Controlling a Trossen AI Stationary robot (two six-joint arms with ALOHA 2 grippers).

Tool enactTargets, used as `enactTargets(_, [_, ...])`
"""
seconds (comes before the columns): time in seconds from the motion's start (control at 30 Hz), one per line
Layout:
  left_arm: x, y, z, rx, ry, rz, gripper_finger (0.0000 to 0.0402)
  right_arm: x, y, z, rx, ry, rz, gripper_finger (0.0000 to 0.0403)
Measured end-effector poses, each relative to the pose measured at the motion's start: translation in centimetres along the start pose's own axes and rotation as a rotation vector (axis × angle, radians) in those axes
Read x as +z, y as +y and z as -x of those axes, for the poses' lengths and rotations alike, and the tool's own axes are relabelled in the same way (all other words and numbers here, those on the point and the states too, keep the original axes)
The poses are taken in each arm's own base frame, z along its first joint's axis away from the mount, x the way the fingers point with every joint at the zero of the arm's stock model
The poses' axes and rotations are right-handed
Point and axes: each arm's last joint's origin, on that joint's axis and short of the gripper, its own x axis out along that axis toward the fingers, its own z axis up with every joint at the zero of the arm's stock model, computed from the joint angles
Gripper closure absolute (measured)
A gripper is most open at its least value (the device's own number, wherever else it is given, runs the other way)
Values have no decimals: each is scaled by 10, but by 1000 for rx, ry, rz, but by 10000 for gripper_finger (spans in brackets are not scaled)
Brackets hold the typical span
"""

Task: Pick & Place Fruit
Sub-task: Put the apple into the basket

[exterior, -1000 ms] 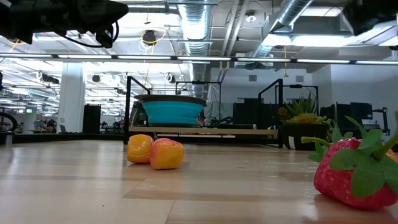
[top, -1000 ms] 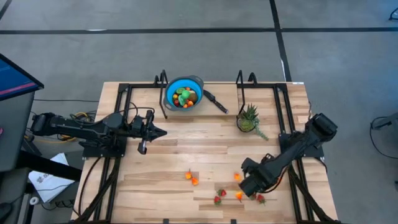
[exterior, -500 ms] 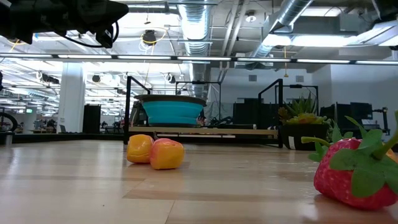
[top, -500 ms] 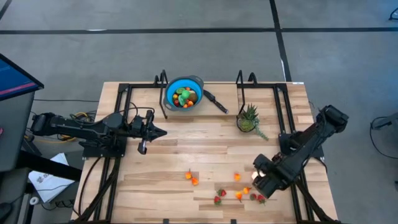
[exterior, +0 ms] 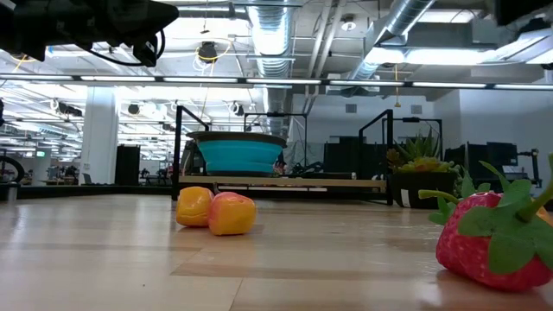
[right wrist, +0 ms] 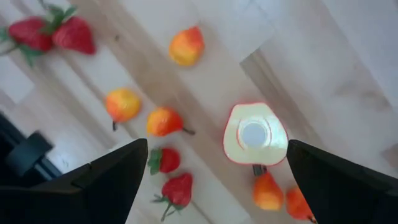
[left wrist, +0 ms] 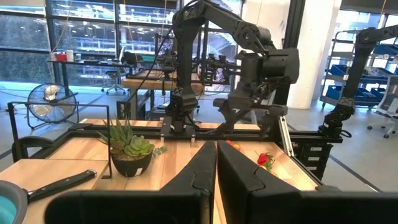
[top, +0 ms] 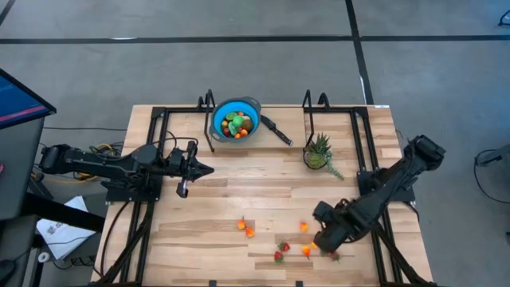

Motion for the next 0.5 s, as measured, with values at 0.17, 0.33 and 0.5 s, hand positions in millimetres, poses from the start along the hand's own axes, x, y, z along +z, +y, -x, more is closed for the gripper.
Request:
enactTargets(0.17, [0, 0, 0, 0, 0, 0, 393, 14, 0, -1, 23, -11, -38, 24])
enactTargets(0.33, [0, 0, 0, 0, 0, 0, 393, 29, 5, -2, 105, -29, -26, 24])
enactTargets(0.5, [0, 0, 0, 0, 0, 0, 393, 38, 10, -2, 175, -51, 97, 24])
